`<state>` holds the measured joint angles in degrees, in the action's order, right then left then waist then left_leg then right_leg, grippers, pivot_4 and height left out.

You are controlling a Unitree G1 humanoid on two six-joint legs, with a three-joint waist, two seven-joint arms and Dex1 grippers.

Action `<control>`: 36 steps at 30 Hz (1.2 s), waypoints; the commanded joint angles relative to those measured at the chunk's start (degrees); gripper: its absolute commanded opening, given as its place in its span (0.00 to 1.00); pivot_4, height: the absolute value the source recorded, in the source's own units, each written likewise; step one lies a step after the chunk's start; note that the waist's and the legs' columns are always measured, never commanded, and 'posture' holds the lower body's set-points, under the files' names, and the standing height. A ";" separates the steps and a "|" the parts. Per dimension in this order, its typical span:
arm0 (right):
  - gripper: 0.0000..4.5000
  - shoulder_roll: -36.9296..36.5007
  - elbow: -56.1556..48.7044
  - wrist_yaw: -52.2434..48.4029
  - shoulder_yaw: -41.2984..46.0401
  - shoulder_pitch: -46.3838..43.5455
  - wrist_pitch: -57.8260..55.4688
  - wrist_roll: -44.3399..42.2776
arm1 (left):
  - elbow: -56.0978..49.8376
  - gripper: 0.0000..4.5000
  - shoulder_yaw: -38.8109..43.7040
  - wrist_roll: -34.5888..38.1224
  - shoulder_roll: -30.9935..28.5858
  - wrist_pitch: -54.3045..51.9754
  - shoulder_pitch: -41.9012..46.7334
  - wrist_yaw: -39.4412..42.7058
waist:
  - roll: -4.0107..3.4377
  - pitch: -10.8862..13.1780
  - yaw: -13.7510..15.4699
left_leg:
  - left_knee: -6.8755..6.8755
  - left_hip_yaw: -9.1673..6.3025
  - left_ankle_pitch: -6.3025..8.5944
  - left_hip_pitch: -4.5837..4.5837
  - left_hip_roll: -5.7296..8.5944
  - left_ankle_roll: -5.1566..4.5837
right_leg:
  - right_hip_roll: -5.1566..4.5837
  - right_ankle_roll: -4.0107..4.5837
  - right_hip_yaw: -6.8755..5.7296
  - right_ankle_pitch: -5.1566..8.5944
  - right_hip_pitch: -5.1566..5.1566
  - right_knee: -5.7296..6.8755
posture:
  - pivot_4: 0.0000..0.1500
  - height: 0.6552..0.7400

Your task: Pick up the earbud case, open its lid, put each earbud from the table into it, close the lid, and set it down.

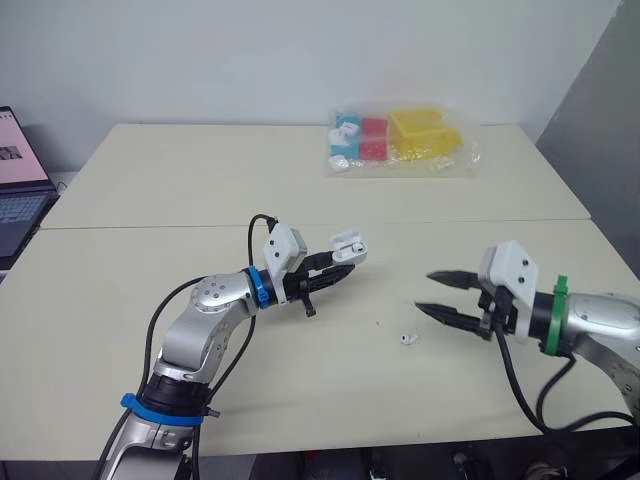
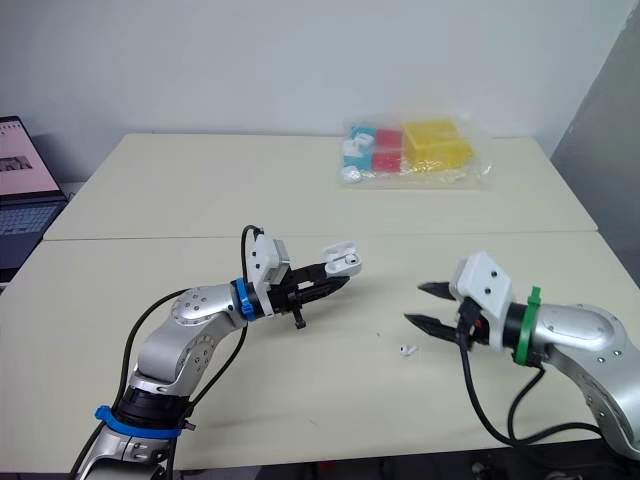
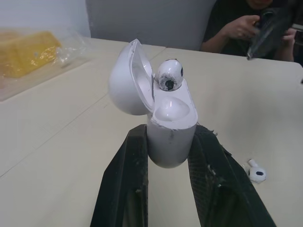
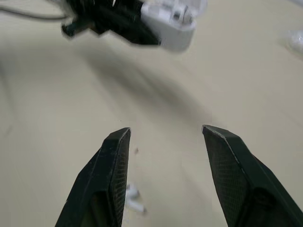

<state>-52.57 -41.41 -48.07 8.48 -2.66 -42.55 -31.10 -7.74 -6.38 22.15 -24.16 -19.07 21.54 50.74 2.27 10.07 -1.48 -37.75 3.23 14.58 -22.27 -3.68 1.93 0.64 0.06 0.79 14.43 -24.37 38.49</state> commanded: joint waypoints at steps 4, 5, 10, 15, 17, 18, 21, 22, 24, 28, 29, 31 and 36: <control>0.55 -5.09 -2.25 -5.73 3.91 3.60 3.05 -0.40 | -0.67 0.17 0.64 0.20 -0.26 1.66 0.45 0.80 | 0.02 0.01 -0.17 | -0.01 -0.01 0.00 0.04 -0.01 0.00 | 0.01 -0.01 0.01 0.00 0.00 0.02 | 1.00 1.00; 0.55 -5.71 -2.42 -5.98 3.64 3.72 3.16 -0.06 | -0.58 0.17 0.64 0.12 -0.37 1.78 0.48 0.87 | 0.02 0.01 -0.17 | -0.01 -0.02 0.00 0.04 -0.01 0.00 | 0.02 -0.01 -0.02 0.00 0.00 0.02 | 1.00 1.00; 0.55 -7.96 -2.88 -1.03 -9.24 -4.77 -3.48 5.73 | -0.16 0.17 0.60 -0.76 -1.54 2.70 -0.09 1.69 | 0.03 0.02 -0.35 | 0.00 -0.04 0.01 0.15 -0.01 0.00 | 0.04 0.00 0.06 0.00 0.00 0.07 | 1.00 1.00; 0.55 -6.07 -0.80 0.41 -17.78 -13.01 -8.18 7.70 | -0.64 0.17 0.06 -0.85 -2.05 2.69 -0.37 2.39 | 0.04 0.03 -0.16 | 0.02 -0.02 0.01 0.08 -0.02 0.01 | 0.02 0.02 0.02 0.01 -0.02 0.01 | 1.00 1.00; 0.55 -5.30 0.96 -0.08 -24.29 -18.15 -10.57 10.60 | -0.81 0.17 0.02 -1.01 -2.09 2.84 -0.63 2.40 | 0.04 0.03 -0.16 | 0.02 -0.01 0.01 -0.05 -0.03 0.01 | 0.01 0.01 0.02 0.01 -0.08 -0.03 | 1.00 1.00; 0.55 -4.95 1.51 -0.24 -26.72 -20.17 -11.66 11.55 | -1.06 0.17 -0.04 -1.09 -2.10 2.83 -0.81 2.32 | 0.04 0.03 -0.19 | 0.01 -0.02 0.01 -0.08 -0.03 0.01 | 0.01 0.01 0.04 0.01 -0.12 -0.04 | 1.00 1.00; 0.55 -3.24 3.51 -1.35 -31.33 -24.21 -13.75 12.48 | -2.10 0.17 -0.17 -1.08 -2.22 2.70 -1.74 2.20 | 0.04 0.03 -0.19 | 0.01 -0.03 0.01 -0.23 -0.04 0.00 | 0.00 0.00 0.06 0.00 -0.28 -0.03 | 1.00 1.00; 0.55 -3.18 4.15 -1.83 -32.44 -24.82 -13.74 13.05 | -2.53 0.17 -0.22 -1.07 -2.27 2.57 -2.07 2.10 | 0.04 0.03 -0.15 | 0.01 -0.03 0.01 -0.30 -0.04 0.00 | 0.01 0.01 0.04 0.01 -0.36 -0.03 | 1.00 1.00; 0.55 -3.35 5.49 -2.76 -34.43 -25.67 -12.86 14.38 | -3.01 0.17 -0.24 -1.06 -2.35 2.42 -2.56 1.96 | 0.04 0.03 -0.13 | -0.01 -0.03 0.01 -0.62 -0.04 0.00 | 0.01 0.01 0.03 0.01 -0.71 0.05 | 1.00 1.00; 0.55 -2.74 8.45 -4.68 -36.57 -26.77 -11.41 15.84 | -4.55 0.17 -0.21 -0.80 -2.47 1.54 -3.91 1.48 | 0.04 0.03 -0.07 | -0.06 -0.03 0.01 -0.71 -0.03 0.00 | 0.00 0.00 0.07 0.01 -0.81 0.07 | 1.00 1.00; 0.55 -2.64 9.26 -5.26 -37.19 -27.14 -10.78 16.39 | -4.94 0.17 -0.19 -0.70 -2.56 1.29 -4.30 1.39 | 0.04 0.03 -0.08 | -0.07 -0.03 0.01 -0.69 -0.03 0.00 | 0.00 0.00 0.09 0.01 -0.80 0.07 | 1.00 1.00; 0.55 -2.16 10.37 -6.13 -37.66 -27.65 -10.14 16.88 | -5.45 0.17 -0.13 -0.57 -2.75 0.94 -4.78 1.26 | 0.04 0.03 -0.09 | -0.09 -0.03 0.01 -0.67 -0.03 0.00 | 0.00 0.00 0.10 0.00 -0.81 0.10 | 1.00 1.00; 0.55 -1.05 12.84 -7.86 -39.23 -28.70 -8.35 18.81 | -6.02 0.17 -0.14 -0.49 -2.83 0.47 -5.10 1.01 | 0.04 0.03 -0.09 | -0.10 -0.01 0.01 -0.63 -0.03 -0.01 | 0.02 0.00 0.05 0.01 -0.82 0.25 | 1.00 1.00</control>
<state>-53.72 -28.55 -55.11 -30.71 -30.40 -52.04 -13.26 -11.37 -6.85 21.04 -26.84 -18.79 16.34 51.88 2.31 10.10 -1.58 -37.86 3.22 14.59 -22.89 -3.71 1.92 0.67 0.06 0.85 14.43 -25.19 38.76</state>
